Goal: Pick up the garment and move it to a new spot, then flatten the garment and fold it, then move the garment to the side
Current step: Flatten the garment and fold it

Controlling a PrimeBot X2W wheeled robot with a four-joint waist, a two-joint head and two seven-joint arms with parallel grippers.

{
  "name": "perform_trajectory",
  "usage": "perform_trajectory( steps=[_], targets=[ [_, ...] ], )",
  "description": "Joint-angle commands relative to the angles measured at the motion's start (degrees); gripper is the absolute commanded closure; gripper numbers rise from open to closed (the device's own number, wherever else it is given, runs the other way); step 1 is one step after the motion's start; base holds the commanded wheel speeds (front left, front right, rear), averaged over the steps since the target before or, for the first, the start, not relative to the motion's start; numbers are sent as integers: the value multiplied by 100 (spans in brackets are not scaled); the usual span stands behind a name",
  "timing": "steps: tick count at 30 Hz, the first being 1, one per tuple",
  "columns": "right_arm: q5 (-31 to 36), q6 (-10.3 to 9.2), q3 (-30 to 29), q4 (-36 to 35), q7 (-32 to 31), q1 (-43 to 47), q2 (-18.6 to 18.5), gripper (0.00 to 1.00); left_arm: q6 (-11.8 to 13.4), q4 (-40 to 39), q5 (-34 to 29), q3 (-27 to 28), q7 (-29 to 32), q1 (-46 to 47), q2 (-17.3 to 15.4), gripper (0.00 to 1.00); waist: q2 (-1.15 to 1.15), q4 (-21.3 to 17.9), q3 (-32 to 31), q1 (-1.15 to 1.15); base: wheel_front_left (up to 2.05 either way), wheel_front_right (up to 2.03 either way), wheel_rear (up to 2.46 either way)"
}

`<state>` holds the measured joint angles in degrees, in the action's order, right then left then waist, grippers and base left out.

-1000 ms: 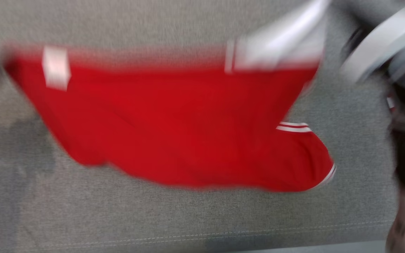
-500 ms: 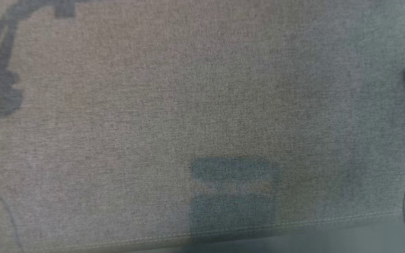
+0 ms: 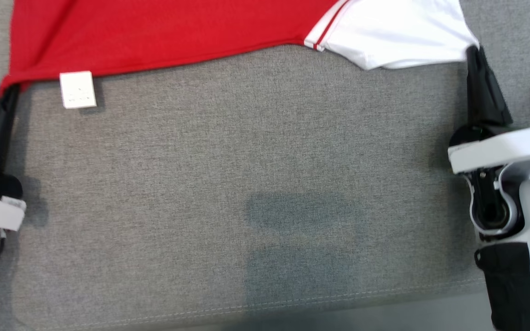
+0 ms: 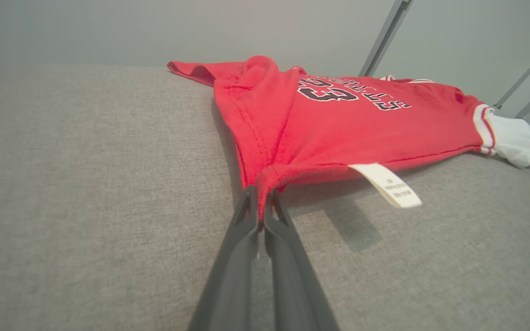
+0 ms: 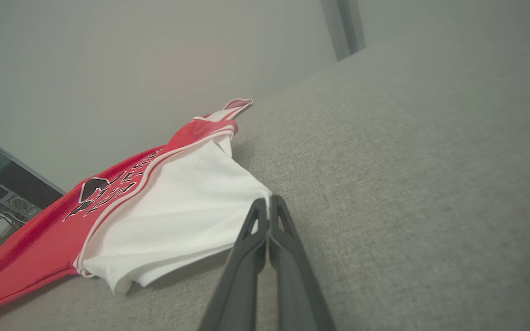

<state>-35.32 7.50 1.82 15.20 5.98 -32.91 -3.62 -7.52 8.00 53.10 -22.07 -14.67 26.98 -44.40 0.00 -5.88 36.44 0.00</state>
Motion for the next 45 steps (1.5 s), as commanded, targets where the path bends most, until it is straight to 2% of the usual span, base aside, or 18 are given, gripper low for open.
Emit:
perform_trajectory(
  steps=[1,7,17,24,30,37,45],
  targets=[
    [-54,-1,74,-33,62,494,74,100,3,-68,-205,359,-32,-135,-196,100,0,49,-186,0,0,0,0],
    [-166,-1,-164,-143,-98,1138,74,100,3,444,-898,692,-32,-710,351,100,0,52,-839,0,0,0,0],
    [-166,-1,-463,-648,-605,1906,74,100,3,1001,-1613,820,-32,-1304,743,100,0,-4,-1539,0,0,0,0],
    [-190,-1,-463,-813,-904,2259,74,100,3,1529,-2221,995,-32,-1607,1059,100,0,10,-1916,0,0,0,0],
    [-198,-1,-466,-665,-1006,2468,74,100,3,1922,-2996,1338,-32,-1781,1322,100,0,70,-2212,0,0,0,0],
    [-238,-1,-492,-379,-979,2559,74,100,38,1800,-4098,2001,-32,-1799,1590,100,0,182,-2458,0,0,0,0],
    [-280,-1,-415,-47,-911,2495,74,100,28,1778,-4759,2069,-32,-1970,1741,100,0,208,-2558,0,0,0,0]
  ],
)
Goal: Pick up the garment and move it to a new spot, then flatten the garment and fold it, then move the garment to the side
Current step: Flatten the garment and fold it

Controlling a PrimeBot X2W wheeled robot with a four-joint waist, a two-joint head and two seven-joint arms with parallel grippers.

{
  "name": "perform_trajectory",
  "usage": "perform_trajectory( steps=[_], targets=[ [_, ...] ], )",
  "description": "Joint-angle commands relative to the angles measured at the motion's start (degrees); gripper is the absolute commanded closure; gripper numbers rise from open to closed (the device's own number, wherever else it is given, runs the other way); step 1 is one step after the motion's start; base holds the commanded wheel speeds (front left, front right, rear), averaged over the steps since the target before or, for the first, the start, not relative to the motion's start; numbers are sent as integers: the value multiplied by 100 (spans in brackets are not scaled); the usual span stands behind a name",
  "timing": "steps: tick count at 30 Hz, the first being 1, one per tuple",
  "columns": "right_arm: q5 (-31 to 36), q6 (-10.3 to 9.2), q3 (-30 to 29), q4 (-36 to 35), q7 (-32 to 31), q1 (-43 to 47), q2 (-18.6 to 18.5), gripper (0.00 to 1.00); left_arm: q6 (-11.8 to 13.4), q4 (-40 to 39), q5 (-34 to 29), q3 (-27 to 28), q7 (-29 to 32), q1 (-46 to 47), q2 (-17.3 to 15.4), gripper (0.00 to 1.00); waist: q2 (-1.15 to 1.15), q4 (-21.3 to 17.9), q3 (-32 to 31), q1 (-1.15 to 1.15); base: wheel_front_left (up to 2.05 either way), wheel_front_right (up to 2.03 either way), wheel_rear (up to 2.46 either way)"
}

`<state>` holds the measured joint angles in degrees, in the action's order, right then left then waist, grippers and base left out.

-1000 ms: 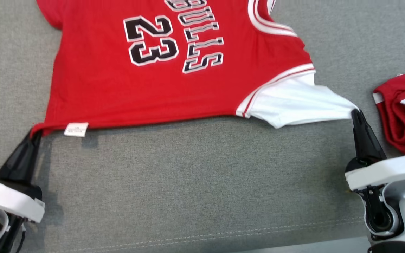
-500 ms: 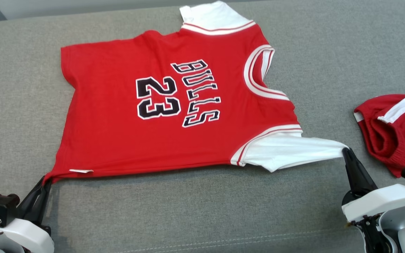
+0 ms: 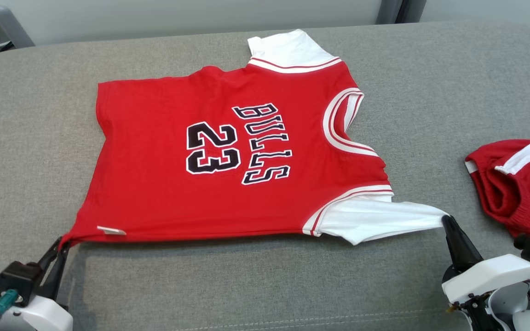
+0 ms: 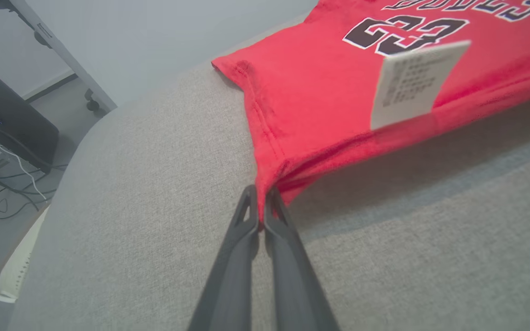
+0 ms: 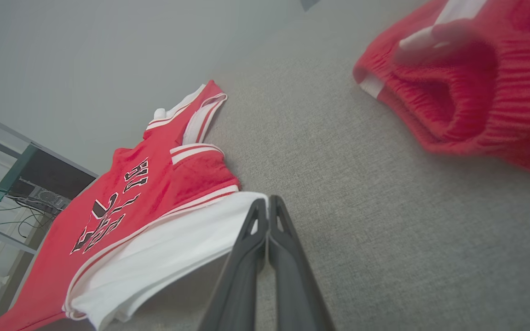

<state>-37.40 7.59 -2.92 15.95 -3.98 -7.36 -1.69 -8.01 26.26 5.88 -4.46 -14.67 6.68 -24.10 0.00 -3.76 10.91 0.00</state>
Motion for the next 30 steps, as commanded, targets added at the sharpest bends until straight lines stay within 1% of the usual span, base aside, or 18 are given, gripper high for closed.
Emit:
perform_trajectory(
  steps=[1,8,9,10,11,12,13,14,15,16,20,25,30],
  targets=[
    [-66,-10,77,-77,87,-74,-119,100,78,-68,-128,274,-32,53,-290,100,0,-4,-20,0,0,0,0],
    [0,-10,172,114,23,-133,-119,100,94,420,-221,278,-33,28,-164,100,0,-9,-80,0,0,0,0],
    [10,-10,186,128,17,-141,-119,100,91,505,-198,286,-33,37,-130,98,0,-14,-87,0,0,0,0],
    [40,-10,206,143,2,-151,-119,100,88,587,-164,297,-33,43,-91,80,0,-23,-97,0,0,0,0],
    [83,-10,236,167,-30,-161,-119,100,85,635,-154,294,-33,48,-63,58,0,-35,-113,0,0,0,0],
    [102,-10,257,189,-55,-168,-119,100,82,698,-148,284,-33,36,-34,0,0,-46,-134,0,0,0,0],
    [121,-10,286,211,-82,-169,-119,100,79,775,-124,287,-33,22,4,0,0,-58,-162,0,0,0,0],
    [136,-10,298,242,-123,-160,-119,70,76,822,-117,277,-33,13,31,0,0,-66,-176,0,0,0,0],
    [193,-10,286,263,-134,-159,-119,15,73,861,-101,274,-33,5,60,0,0,-71,-188,0,0,0,0],
    [243,-10,263,282,-135,-154,-119,0,71,890,-79,284,-33,-1,94,0,0,-71,-211,0,0,0,0],
    [496,-10,100,314,-80,-107,-175,0,73,967,-22,408,-33,-62,207,0,0,-59,-330,0,0,0,0],
    [695,-10,50,255,-63,-63,-204,0,77,971,21,578,-33,-105,325,0,0,-41,-426,0,0,0,0],
    [1156,-10,-37,120,287,-38,-238,0,74,789,110,812,-33,-118,511,0,0,-5,-513,0,0,0,0]
  ],
)
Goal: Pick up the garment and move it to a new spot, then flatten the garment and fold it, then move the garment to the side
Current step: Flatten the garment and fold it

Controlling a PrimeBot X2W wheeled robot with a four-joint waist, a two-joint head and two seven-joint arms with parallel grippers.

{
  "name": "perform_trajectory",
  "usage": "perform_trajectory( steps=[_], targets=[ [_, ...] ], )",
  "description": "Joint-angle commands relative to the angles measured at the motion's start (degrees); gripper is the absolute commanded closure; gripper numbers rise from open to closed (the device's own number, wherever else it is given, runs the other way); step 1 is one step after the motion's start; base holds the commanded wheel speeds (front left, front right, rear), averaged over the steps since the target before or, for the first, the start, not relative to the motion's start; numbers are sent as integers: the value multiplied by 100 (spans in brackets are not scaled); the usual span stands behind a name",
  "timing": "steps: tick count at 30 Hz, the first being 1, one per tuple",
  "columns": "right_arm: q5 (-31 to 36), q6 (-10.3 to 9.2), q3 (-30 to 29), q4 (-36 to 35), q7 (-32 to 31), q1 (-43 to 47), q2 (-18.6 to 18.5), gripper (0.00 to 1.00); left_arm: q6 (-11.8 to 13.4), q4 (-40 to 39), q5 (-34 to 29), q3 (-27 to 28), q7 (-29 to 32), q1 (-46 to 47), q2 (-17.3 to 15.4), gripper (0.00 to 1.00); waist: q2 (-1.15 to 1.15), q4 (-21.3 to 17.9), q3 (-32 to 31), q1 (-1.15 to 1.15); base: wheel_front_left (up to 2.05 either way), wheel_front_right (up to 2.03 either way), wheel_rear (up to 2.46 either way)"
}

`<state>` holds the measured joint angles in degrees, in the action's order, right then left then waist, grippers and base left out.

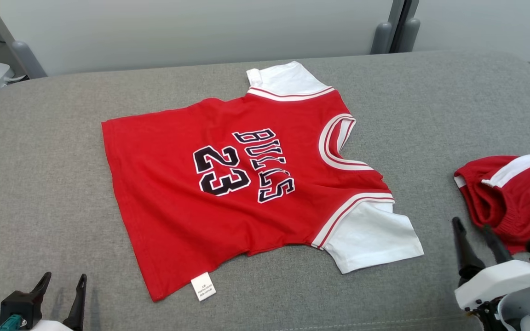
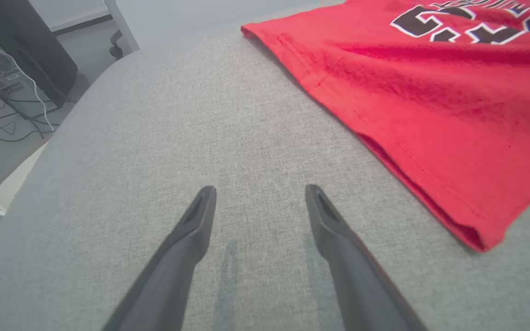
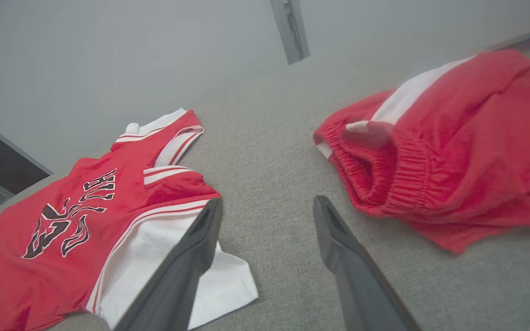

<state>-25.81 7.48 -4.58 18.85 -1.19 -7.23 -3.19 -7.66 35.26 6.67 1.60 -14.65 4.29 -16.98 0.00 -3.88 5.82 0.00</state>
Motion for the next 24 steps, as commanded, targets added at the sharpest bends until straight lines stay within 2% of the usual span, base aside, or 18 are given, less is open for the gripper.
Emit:
perform_trajectory(
  steps=[1,7,13,18,24],
  targets=[
    [90,1,76,-179,132,-54,-85,0,38,-144,44,246,-35,115,-153,0,0,18,-34,0,0,0,0],
    [738,1,-32,-151,923,-47,-101,0,32,-483,180,579,-35,-5,222,0,0,73,-222,0,0,0,0],
    [1239,1,116,-164,1555,-59,-70,0,23,-878,273,877,-35,-250,602,0,0,94,-405,0,0,0,0],
    [1453,1,231,-301,1614,-20,-36,0,20,-1209,342,987,-35,-396,809,0,0,102,-528,0,0,0,0],
    [1576,1,348,-552,1617,127,5,0,19,-1491,407,955,-35,-561,888,0,0,109,-616,0,0,0,0]
  ],
)
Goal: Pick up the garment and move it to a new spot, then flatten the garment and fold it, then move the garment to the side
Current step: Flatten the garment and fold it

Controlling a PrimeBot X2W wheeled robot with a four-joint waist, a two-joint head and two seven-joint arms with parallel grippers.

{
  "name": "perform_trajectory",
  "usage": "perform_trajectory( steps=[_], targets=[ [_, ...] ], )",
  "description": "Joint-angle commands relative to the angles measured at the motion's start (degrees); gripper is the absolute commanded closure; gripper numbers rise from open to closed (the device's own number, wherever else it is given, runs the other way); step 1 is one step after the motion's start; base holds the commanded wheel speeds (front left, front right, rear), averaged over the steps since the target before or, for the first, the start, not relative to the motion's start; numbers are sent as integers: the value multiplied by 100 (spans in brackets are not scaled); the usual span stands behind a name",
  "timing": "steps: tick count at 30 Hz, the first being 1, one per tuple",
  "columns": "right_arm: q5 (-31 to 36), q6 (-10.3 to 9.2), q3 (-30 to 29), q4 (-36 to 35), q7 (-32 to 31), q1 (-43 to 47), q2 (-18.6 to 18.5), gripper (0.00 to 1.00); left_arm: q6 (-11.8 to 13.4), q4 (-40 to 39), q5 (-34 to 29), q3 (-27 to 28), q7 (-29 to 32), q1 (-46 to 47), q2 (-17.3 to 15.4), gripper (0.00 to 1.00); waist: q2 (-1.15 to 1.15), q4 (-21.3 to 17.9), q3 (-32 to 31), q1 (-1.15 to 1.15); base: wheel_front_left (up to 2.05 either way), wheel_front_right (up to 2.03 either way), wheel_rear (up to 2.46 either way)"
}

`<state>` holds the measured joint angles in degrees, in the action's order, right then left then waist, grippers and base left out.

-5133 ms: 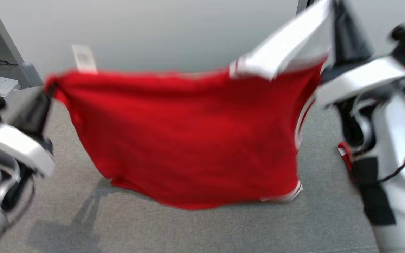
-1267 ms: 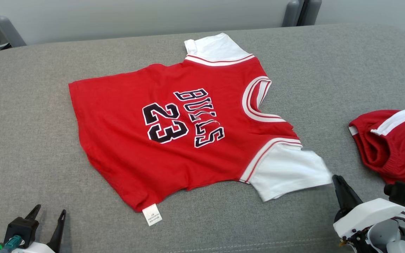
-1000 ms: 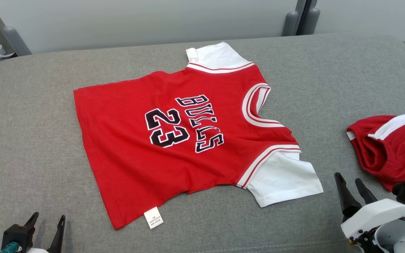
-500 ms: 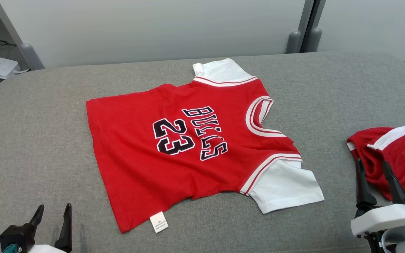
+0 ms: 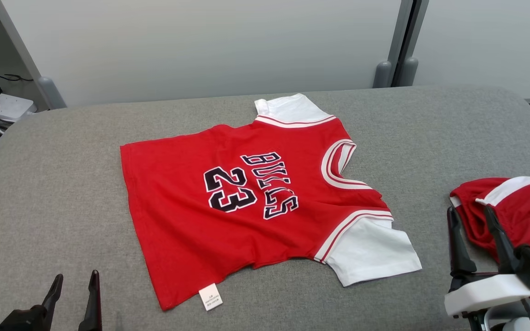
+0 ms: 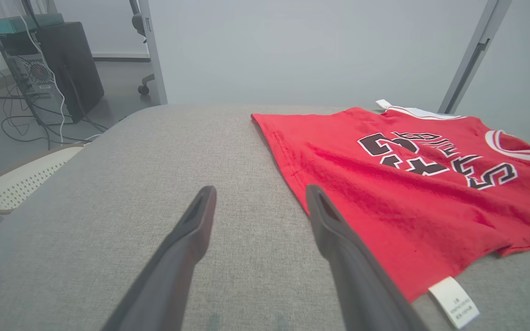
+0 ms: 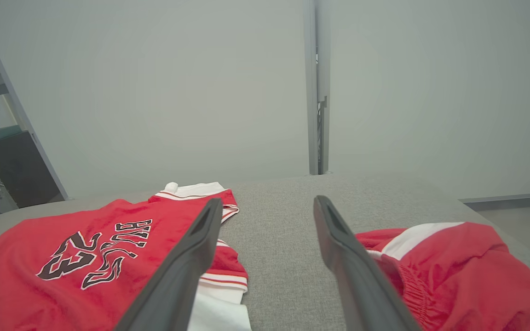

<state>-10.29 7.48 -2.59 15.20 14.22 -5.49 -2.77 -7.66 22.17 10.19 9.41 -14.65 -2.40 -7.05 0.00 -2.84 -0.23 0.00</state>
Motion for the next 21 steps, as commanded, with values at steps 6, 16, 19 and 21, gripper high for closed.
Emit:
perform_trajectory(
  steps=[6,16,19,21],
  targets=[
    [123,1,191,-334,77,74,-17,0,18,-380,98,74,-35,54,-63,0,0,35,-57,0,0,0,0],
    [62,1,307,-208,77,276,-12,0,18,-482,87,-128,-35,-86,-1,0,0,64,-50,0,0,0,0],
    [55,1,312,-72,77,277,-11,0,18,-467,111,-202,-35,-121,-26,0,0,68,-26,0,0,0,0],
    [7,1,341,163,77,283,-11,0,18,-465,126,-305,-35,-137,-57,0,0,83,-3,0,0,0,0]
  ],
)
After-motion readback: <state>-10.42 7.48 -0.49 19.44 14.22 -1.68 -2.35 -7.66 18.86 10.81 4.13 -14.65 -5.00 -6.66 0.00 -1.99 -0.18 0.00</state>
